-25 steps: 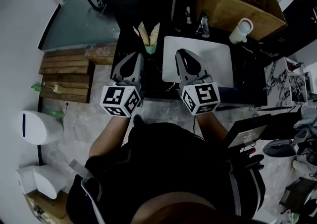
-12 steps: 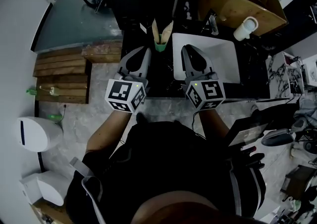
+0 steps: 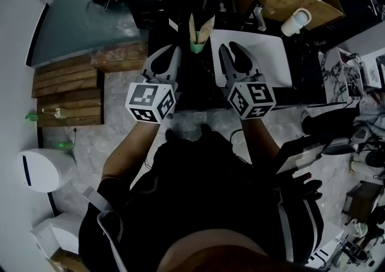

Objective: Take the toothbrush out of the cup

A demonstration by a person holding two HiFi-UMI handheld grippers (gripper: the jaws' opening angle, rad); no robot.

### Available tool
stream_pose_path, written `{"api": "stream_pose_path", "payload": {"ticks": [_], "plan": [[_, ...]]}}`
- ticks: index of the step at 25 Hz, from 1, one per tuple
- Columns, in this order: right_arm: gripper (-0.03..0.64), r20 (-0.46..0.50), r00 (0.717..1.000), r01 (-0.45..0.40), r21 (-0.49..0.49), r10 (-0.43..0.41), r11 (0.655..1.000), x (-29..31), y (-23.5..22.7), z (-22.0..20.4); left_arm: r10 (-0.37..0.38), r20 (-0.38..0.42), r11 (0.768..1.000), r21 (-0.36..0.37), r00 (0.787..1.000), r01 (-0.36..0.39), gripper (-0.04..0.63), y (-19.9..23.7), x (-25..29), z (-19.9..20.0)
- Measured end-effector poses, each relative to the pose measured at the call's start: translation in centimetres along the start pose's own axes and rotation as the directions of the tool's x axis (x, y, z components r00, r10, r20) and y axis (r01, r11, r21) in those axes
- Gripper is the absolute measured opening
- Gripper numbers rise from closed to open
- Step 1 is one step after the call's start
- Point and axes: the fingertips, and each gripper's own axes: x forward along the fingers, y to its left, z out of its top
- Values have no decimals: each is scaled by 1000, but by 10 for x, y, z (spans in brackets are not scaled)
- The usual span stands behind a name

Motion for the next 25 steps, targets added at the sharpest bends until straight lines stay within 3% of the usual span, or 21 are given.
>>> {"api": "stream_pose_path", "payload": {"ticks": [12, 25], "plan": [[164, -88, 993, -81, 10, 81, 997, 49, -34, -40, 76, -64, 997, 1, 995, -76, 6, 7, 38, -21], [193, -159, 968, -188, 37, 192, 981, 102, -51, -86, 166, -107, 986, 18, 980, -165, 6, 18, 60, -51]]}}
